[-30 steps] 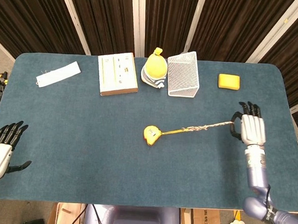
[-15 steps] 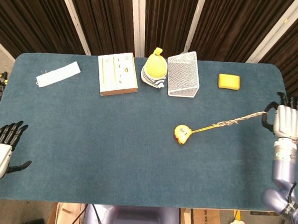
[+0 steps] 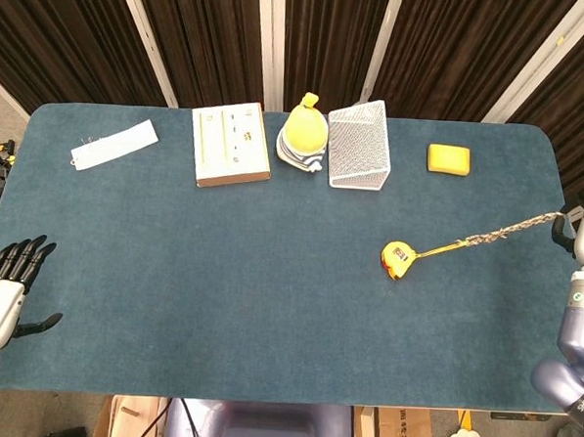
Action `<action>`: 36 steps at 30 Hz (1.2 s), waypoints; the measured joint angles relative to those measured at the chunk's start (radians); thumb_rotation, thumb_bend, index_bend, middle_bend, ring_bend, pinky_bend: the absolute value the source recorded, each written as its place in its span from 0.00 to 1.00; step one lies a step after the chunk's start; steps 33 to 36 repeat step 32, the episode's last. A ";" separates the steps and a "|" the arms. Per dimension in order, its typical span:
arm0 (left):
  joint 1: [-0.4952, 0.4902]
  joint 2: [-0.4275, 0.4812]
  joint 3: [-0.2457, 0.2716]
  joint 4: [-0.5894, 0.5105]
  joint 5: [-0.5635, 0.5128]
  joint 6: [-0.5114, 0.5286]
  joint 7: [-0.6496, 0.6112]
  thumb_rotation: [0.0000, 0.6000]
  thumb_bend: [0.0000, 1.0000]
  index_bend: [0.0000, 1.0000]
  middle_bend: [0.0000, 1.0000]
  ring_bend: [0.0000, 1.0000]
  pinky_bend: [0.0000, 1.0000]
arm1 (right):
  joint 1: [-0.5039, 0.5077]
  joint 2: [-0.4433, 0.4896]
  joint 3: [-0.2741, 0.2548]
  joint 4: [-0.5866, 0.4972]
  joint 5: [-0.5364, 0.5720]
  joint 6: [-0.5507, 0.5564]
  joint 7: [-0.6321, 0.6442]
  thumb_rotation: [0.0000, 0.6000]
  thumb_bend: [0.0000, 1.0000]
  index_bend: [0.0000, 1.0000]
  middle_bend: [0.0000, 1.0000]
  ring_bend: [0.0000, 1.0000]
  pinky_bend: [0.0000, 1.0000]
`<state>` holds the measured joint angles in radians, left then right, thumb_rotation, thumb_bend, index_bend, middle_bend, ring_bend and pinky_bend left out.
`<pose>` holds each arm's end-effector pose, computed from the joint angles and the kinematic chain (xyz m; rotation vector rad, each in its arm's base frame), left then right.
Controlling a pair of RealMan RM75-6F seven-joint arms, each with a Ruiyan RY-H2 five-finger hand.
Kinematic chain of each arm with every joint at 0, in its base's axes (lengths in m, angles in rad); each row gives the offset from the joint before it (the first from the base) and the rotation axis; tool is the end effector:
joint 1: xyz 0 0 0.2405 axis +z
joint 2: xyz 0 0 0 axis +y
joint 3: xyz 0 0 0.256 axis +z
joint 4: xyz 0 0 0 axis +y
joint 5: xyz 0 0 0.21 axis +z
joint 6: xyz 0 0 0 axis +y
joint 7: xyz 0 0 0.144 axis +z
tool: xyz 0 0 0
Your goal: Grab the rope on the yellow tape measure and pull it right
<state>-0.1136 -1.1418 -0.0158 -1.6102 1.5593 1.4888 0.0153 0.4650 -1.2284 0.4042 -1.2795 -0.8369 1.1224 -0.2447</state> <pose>-0.2989 0.1820 0.1445 -1.4679 -0.8869 -0.9436 -0.3239 -0.3654 0.2120 1.0093 -0.8652 0.7408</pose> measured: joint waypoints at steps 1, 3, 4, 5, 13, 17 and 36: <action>0.000 0.000 0.000 0.000 0.000 0.000 0.001 1.00 0.00 0.00 0.00 0.00 0.00 | -0.001 0.001 -0.005 -0.006 -0.002 -0.002 -0.002 1.00 0.50 0.11 0.05 0.00 0.00; 0.001 0.000 0.000 0.000 0.000 0.000 0.003 1.00 0.00 0.00 0.00 0.00 0.00 | -0.005 0.005 -0.016 -0.023 -0.008 -0.008 -0.006 1.00 0.48 0.00 0.00 0.00 0.00; 0.001 0.001 0.000 -0.001 0.000 0.000 0.004 1.00 0.00 0.00 0.00 0.00 0.00 | -0.007 0.006 -0.022 -0.032 -0.011 -0.010 -0.007 1.00 0.47 0.00 0.00 0.00 0.00; 0.001 0.001 0.001 -0.001 0.000 0.001 0.004 1.00 0.00 0.00 0.00 0.00 0.00 | -0.009 0.008 -0.026 -0.043 -0.014 -0.011 -0.009 1.00 0.47 0.00 0.00 0.00 0.00; 0.004 0.002 0.001 -0.001 0.007 0.011 0.001 1.00 0.00 0.00 0.00 0.00 0.00 | -0.041 0.028 -0.063 -0.182 -0.070 0.023 0.003 1.00 0.45 0.00 0.00 0.00 0.00; 0.005 0.002 0.002 0.002 0.015 0.016 -0.001 1.00 0.00 0.00 0.00 0.00 0.00 | -0.076 0.046 -0.092 -0.279 -0.155 0.070 0.038 1.00 0.39 0.00 0.00 0.00 0.00; 0.008 -0.005 0.012 0.030 0.042 0.028 0.046 1.00 0.00 0.00 0.00 0.00 0.00 | -0.327 0.097 -0.381 -0.431 -0.681 0.402 0.129 1.00 0.21 0.00 0.00 0.00 0.00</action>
